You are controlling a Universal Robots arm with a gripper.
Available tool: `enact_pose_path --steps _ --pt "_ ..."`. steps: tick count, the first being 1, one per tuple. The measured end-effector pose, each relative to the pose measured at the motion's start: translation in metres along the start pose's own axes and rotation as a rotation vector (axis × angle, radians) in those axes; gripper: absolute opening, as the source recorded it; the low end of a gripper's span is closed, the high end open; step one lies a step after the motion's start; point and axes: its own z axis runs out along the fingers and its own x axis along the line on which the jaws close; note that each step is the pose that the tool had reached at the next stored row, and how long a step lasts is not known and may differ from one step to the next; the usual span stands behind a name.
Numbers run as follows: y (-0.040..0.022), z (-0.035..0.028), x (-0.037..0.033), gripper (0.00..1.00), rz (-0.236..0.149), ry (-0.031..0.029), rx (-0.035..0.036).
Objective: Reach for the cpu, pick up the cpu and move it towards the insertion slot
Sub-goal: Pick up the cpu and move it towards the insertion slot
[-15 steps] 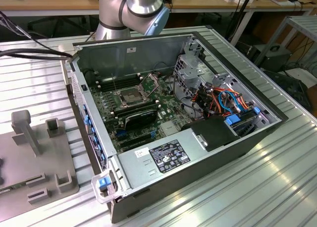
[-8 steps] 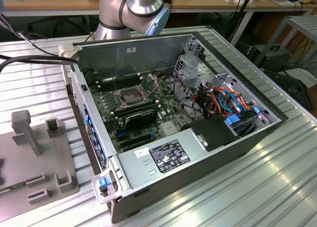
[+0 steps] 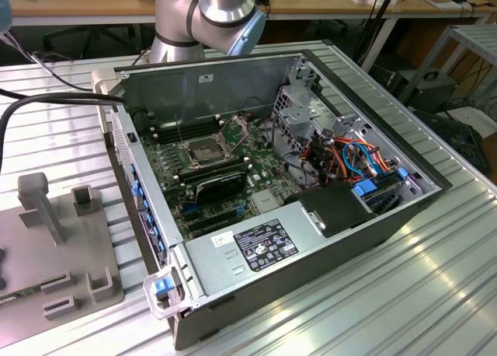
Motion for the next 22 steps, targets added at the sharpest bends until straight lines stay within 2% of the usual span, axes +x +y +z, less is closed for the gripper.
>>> enact_pose_path --steps 7,8,10,11,21,22 --pt "0.0 0.0006 0.0 0.72 0.0 -0.0001 -0.0001" --pt "-0.0008 0.0089 -0.0004 0.72 0.0 0.0001 0.0" --pt "-0.0038 0.0353 -0.0034 0.72 0.0 0.0001 0.0" --pt "-0.004 0.0398 -0.0035 0.72 0.0 0.0 0.0" --pt "-0.0048 0.0588 -0.0037 0.72 0.001 -0.0005 -0.0004" --pt "-0.0049 0.0588 -0.0034 0.72 0.001 -0.0001 -0.0001"
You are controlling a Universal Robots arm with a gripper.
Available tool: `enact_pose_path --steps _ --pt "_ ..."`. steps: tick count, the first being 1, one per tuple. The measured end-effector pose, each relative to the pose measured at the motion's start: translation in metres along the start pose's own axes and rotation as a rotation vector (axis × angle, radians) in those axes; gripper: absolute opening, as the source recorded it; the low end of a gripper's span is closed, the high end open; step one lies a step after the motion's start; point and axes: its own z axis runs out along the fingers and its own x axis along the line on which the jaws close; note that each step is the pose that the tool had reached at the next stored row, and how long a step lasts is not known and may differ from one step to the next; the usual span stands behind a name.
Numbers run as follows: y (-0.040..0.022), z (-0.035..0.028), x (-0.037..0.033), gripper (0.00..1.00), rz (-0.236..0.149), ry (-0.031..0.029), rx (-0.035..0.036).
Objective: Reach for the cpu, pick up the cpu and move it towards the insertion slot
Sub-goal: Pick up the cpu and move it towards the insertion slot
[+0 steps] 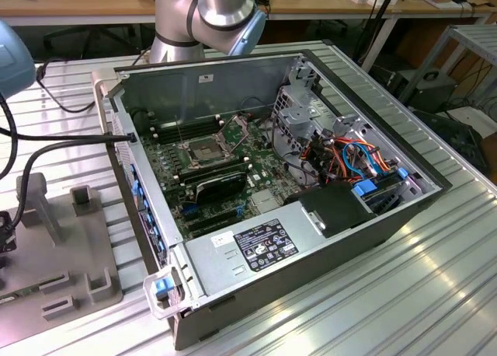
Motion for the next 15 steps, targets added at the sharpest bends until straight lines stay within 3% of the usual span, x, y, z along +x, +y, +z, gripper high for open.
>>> enact_pose_path --steps 5,9,15 --pt "0.0001 -0.0013 0.0004 0.72 0.0 0.0 0.0012" --pt "-0.0009 -0.0015 0.0005 0.72 0.0 0.0002 0.011" --pt "-0.002 -0.0007 0.0004 0.71 0.0 0.0001 0.0112"
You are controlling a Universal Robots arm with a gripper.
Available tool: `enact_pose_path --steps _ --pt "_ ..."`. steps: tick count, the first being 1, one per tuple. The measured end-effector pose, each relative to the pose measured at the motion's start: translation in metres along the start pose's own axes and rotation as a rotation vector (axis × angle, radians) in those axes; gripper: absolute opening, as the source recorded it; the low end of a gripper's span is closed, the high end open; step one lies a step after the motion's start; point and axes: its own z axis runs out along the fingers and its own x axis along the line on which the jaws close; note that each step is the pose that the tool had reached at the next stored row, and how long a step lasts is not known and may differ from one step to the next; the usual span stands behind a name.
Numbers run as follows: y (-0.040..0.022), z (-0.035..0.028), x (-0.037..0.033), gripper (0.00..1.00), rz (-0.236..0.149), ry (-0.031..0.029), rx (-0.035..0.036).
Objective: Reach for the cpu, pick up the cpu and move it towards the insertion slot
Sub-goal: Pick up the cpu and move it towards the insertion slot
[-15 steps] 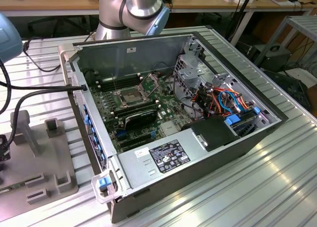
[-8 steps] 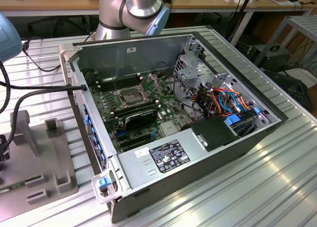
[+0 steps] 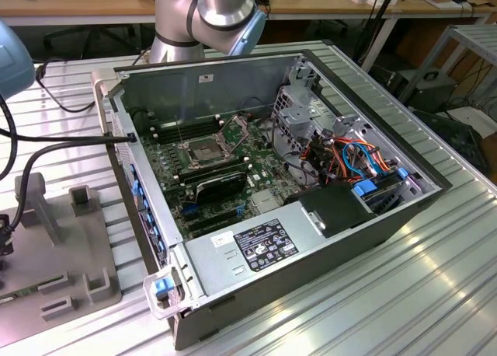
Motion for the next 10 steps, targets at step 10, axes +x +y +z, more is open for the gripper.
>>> enact_pose_path --steps 10 --pt "-0.0003 0.0 -0.001 0.55 0.0 0.0001 -0.0001"
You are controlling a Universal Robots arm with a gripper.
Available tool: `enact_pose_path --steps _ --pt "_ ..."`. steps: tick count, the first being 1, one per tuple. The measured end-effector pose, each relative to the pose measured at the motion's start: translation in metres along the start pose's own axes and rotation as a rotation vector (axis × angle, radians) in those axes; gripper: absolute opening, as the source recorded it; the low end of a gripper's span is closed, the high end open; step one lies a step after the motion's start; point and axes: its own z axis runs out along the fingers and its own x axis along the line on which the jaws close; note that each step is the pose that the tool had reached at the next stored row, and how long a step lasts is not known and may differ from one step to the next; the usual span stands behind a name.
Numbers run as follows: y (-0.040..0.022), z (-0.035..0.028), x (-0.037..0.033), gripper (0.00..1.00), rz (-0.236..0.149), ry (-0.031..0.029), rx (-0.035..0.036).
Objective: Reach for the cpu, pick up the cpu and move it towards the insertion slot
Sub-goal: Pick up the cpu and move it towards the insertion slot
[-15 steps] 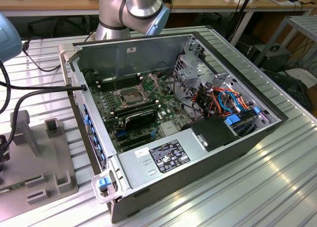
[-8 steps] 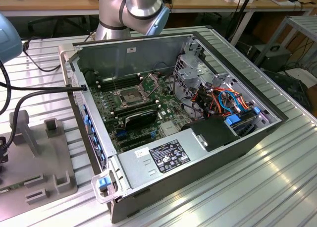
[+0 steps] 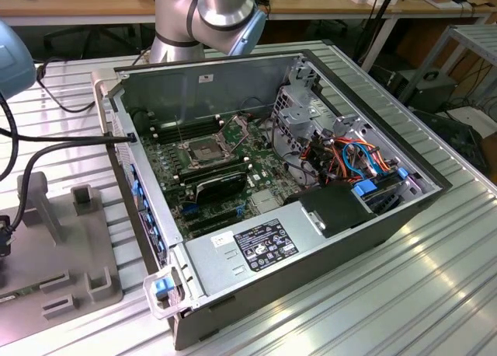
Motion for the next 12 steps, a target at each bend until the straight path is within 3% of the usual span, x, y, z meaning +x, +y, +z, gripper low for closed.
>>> enact_pose_path --steps 9,12 --pt "0.0004 -0.0139 0.0003 0.55 0.0 0.0007 0.0" --pt "0.0004 -0.0151 0.0003 0.55 0.0 0.0011 -0.0003"
